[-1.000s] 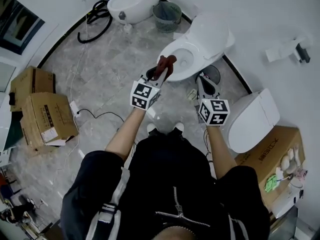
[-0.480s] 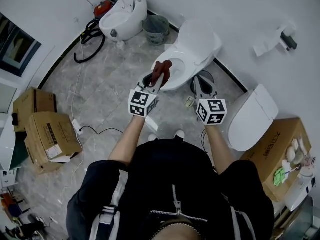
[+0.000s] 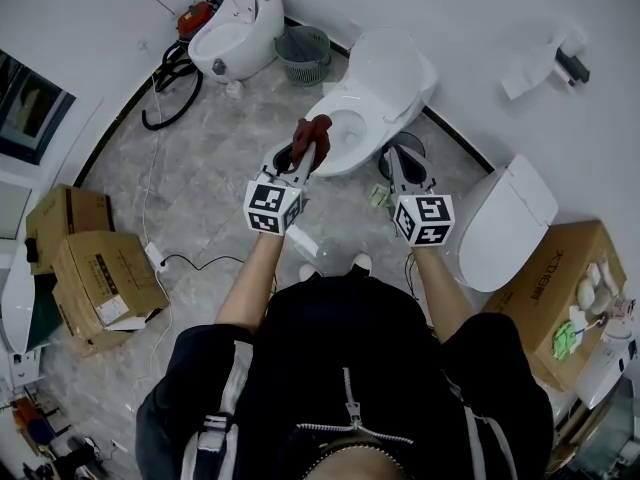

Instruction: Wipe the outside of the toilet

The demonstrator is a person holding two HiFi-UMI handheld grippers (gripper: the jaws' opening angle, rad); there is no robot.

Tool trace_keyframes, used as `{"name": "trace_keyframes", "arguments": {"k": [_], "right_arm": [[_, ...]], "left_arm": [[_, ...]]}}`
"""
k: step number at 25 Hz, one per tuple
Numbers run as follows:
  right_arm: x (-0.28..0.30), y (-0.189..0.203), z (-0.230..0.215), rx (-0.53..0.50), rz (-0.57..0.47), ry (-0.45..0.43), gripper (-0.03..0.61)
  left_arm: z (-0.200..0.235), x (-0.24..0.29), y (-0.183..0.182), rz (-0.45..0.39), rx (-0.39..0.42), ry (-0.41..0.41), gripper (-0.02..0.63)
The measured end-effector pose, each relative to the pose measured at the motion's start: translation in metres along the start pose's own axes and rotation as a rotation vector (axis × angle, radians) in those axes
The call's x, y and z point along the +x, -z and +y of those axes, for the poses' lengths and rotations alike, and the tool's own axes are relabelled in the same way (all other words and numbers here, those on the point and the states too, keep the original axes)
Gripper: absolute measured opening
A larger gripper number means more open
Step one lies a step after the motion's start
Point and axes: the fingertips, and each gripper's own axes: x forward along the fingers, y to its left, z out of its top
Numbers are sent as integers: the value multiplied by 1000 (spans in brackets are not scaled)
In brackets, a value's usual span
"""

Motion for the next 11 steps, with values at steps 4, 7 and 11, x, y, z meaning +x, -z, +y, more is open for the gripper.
{"name": "trace_keyframes", "arguments": {"k": [4, 7, 11], "right_arm": [[4, -5, 1, -6, -4, -3, 0], [8, -6, 1, -7, -4, -5, 0], [12, -7, 1, -7, -5, -8, 0]], "left_arm": [[5, -1, -3, -1, 2, 0, 67], [8, 1, -3, -1, 2, 2, 67], [11, 4, -4, -5, 2, 0, 67]]}}
